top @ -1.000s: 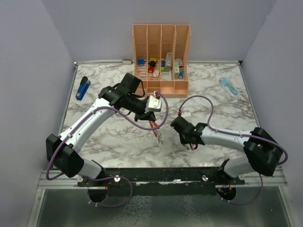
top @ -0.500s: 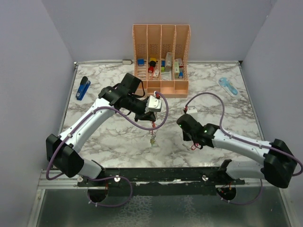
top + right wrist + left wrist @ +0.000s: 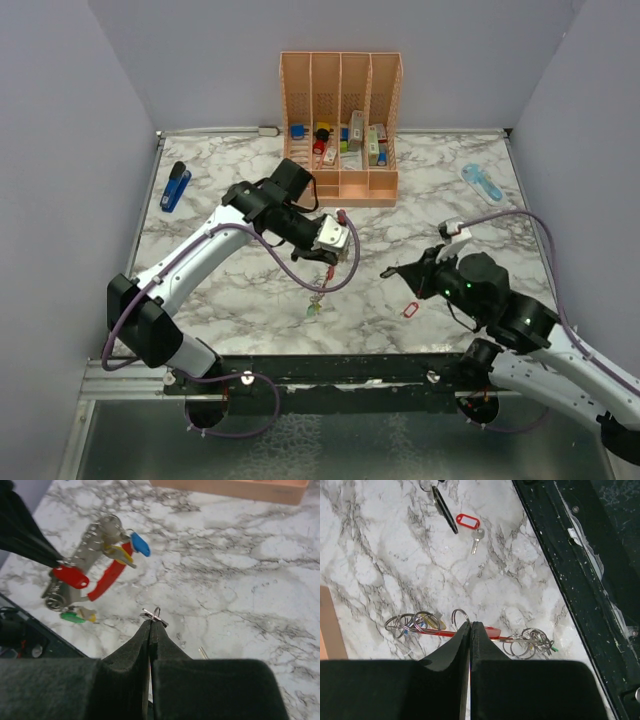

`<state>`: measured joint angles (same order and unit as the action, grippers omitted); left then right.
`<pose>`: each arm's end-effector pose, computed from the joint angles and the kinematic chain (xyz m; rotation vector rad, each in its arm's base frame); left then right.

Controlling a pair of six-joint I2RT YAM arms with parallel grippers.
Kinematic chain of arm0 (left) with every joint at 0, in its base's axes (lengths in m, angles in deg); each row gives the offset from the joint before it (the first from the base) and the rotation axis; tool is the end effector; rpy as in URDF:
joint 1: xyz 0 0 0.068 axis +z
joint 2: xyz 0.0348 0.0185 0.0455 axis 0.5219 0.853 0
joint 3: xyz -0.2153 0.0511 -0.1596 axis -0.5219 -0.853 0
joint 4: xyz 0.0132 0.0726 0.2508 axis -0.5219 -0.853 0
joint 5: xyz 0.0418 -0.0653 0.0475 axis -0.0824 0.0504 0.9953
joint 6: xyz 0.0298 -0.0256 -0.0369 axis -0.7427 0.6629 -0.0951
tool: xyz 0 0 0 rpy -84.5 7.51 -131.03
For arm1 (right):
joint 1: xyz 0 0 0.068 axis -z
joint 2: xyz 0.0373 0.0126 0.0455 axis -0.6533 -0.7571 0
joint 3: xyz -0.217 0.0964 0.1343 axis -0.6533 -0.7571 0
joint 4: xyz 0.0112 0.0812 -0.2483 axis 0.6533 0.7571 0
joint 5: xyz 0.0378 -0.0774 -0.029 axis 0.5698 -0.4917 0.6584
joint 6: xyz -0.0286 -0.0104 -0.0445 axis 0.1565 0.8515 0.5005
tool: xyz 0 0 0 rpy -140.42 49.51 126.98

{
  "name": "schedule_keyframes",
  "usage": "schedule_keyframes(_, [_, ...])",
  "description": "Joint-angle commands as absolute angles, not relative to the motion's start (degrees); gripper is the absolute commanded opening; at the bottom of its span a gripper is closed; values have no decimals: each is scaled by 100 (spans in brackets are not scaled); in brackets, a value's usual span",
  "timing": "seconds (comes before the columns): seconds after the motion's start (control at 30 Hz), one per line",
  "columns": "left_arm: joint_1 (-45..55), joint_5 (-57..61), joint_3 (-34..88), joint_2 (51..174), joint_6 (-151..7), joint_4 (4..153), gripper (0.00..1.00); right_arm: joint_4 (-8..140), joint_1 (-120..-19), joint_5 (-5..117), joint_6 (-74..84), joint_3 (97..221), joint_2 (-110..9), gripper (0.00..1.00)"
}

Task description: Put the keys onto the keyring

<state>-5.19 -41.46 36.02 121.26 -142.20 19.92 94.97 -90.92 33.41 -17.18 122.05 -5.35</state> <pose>0.2152 -0.1948 0.3405 1.8985 1.3217 -0.9719 0.0997 0.1051 0.2908 -0.2148 2.0690 0.6000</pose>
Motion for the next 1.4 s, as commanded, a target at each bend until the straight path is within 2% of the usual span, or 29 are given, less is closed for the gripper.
schedule_keyframes(0.0, [-783,-4491,3977,12263,-14891,1757,0,9469,-9066,4144,-1356,12504,-15,1])
schedule_keyframes(0.3, [-1048,-4306,4507,12521,-15336,1565,0,9169,-9066,5447,-1098,12923,-486,1])
schedule_keyframes(0.67, [-1142,-4363,4591,12405,-16046,837,0,8592,-9066,5453,-1337,12978,-782,1])
schedule_keyframes(0.8, [-1151,-4334,4723,12412,-16453,487,0,8143,-9063,5802,-1426,12815,-971,1])
schedule_keyframes(1.1, [-1150,-4361,5359,12528,-16480,223,0,7267,-9064,6561,-1560,12194,-952,1])
schedule_keyframes(1.37, [-1150,-4490,5474,12643,-16575,24,0,7150,-9067,6503,-1638,12204,-892,1])
